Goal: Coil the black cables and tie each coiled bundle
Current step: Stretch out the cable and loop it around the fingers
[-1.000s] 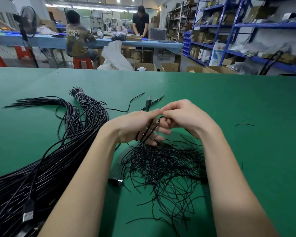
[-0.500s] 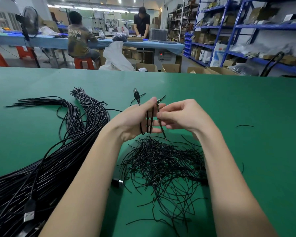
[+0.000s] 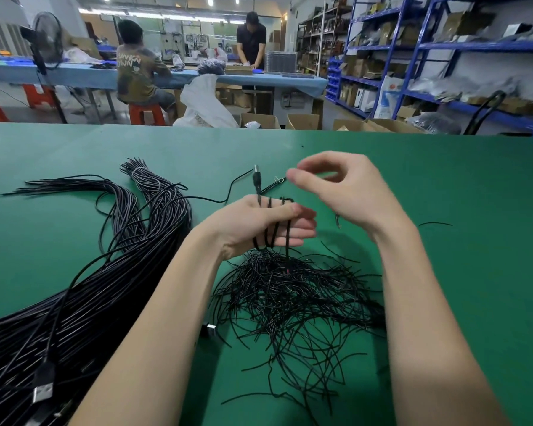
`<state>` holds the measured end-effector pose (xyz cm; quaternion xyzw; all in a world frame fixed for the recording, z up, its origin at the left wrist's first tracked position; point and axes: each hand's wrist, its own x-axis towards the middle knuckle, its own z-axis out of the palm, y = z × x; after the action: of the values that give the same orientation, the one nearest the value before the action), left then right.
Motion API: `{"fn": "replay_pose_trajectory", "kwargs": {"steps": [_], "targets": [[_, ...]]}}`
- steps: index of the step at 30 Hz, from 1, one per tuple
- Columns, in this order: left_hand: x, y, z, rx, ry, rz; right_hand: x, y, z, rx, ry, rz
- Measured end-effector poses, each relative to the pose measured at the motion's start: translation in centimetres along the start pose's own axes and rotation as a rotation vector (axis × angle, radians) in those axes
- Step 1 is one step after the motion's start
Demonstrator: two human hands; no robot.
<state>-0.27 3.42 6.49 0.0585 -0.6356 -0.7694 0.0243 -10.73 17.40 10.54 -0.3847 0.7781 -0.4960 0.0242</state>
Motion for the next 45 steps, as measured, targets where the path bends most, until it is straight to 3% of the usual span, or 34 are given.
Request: {"fn": "replay_pose_trajectory", "kwargs": {"steps": [3, 5, 13, 17, 24, 27, 31, 40, 45], "targets": [[-0.4, -0.1, 0.9, 0.108, -0.135, 0.048, -0.3, -0.2, 2.0, 0.096, -0.257, 0.001], [-0.7, 0.0, 1.0, 0.131, -0.189, 0.074, -0.4, 0.0, 2.9, 0.088, -0.314, -0.003], [-0.4, 0.6, 0.3, 0.106, -0.092, 0.064, 0.0, 0.3, 3.2, 0.215, -0.159, 0.091], [-0.1, 0.8, -0.3, 0.054, 0.002, 0.071, 0.2, 0.2, 3.0, 0.167, -0.003, 0.106], [0.3, 0.1, 0.0, 0.236, 0.052, 0.083, 0.3, 0.1, 2.0, 0.004, 0.074, 0.054], [0.4, 0.0, 0.1, 0.236, 0.075, 0.097, 0.3, 0.2, 1.4, -0.022, 0.048, 0.070], [0.5, 0.1, 0.5, 0.151, 0.120, 0.133, 0.1, 0.3, 1.0, 0.206, -0.105, 0.181], [0.2, 0.4, 0.8, 0.057, -0.044, 0.078, 0.2, 0.4, 1.5, 0.130, -0.042, 0.018], [0.4, 0.4, 1.7, 0.061, 0.013, 0.070, 0.3, 0.4, 2.5, 0.186, 0.003, 0.072]]}}
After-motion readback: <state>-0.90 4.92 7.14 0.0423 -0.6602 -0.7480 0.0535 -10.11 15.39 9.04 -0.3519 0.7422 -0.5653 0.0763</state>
